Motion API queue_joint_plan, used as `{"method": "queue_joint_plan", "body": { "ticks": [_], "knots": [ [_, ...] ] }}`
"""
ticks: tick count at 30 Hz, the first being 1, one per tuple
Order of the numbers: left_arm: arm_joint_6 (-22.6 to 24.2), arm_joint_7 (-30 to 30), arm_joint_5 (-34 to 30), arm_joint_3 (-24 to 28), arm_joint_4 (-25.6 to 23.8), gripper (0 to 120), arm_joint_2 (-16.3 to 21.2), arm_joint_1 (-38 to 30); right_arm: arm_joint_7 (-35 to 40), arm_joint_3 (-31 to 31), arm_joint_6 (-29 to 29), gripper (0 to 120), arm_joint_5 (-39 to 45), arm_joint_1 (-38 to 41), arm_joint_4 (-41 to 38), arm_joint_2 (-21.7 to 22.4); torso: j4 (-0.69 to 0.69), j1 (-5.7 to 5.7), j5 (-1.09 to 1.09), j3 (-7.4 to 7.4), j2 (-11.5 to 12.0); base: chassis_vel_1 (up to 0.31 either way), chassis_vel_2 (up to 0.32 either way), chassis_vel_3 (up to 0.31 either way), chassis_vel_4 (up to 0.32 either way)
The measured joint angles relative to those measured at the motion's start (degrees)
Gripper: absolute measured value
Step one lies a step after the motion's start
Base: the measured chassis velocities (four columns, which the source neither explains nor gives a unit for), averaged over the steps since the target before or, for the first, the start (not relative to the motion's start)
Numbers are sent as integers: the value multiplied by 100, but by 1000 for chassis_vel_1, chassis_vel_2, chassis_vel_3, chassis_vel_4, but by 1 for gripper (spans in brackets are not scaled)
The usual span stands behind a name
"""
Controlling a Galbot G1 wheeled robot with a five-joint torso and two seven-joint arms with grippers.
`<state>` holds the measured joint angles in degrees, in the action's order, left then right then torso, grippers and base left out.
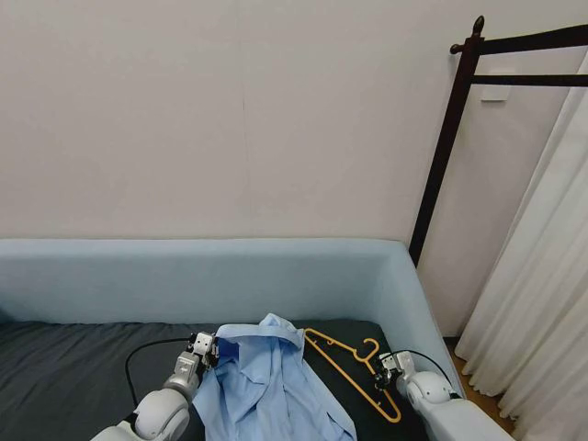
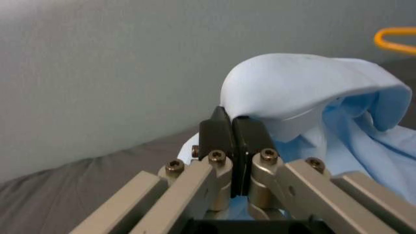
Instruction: Pick up the clothes from the sofa and hang them on the clothes hanger.
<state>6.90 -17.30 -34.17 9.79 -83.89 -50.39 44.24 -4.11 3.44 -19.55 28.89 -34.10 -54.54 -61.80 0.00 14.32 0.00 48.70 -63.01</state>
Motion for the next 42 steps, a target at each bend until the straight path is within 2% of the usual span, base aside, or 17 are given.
{"method": "queue_joint_plan", "body": {
  "ticks": [3,4,8,9,12,14,17,22,27,33,42],
  "knots": [
    [63,-16,-79,22,-9,0,-3,-76,327,-135,327,4,-380,-306,-997,504,2,0,0,0,0,0,0,0,0],
    [63,-16,-79,22,-9,0,-3,-76,327,-135,327,4,-380,-306,-997,504,2,0,0,0,0,0,0,0,0],
    [157,-58,-158,134,-84,0,4,-207,603,-464,1109,4,-1763,-1195,-2042,1118,0,0,-1,-1,0,0,0,0,0],
    [157,-58,-158,134,-84,0,4,-207,603,-464,1109,4,-1763,-1195,-2042,1118,0,0,-1,-1,0,0,0,0,0],
    [293,-168,-363,288,-120,0,2,-397,821,-757,1817,4,-2982,-2081,-2591,1315,-5,-1,2,-1,0,0,0,0,0],
    [329,-199,-423,331,-142,0,2,-446,879,-812,1976,4,-3272,-2241,-2671,1315,-4,0,1,-1,0,0,0,0,0],
    [536,-353,-677,509,-307,0,57,-644,1111,-880,2373,4,-4080,-2673,-2843,1151,-1,0,1,-1,0,0,0,0,0],
    [934,-628,-1120,871,-675,0,209,-953,1308,-754,2444,4,-4661,-3016,-3138,832,1,0,0,-1,0,0,0,0,0],
    [1170,-826,-1318,1132,-810,0,225,-1212,1471,-354,2220,4,-4846,-3155,-3353,570,0,0,-1,-1,0,0,0,0,0],
    [1279,-1000,-1448,1205,-939,0,183,-1254,1811,105,1846,4,-4776,-2967,-3174,216,0,0,0,0,0,0,0,0,0],
    [1320,-1119,-1483,1207,-1124,0,206,-1175,2264,316,1397,4,-4519,-2599,-2864,-177,1,0,-1,0,0,0,0,0,0]
  ]
}}
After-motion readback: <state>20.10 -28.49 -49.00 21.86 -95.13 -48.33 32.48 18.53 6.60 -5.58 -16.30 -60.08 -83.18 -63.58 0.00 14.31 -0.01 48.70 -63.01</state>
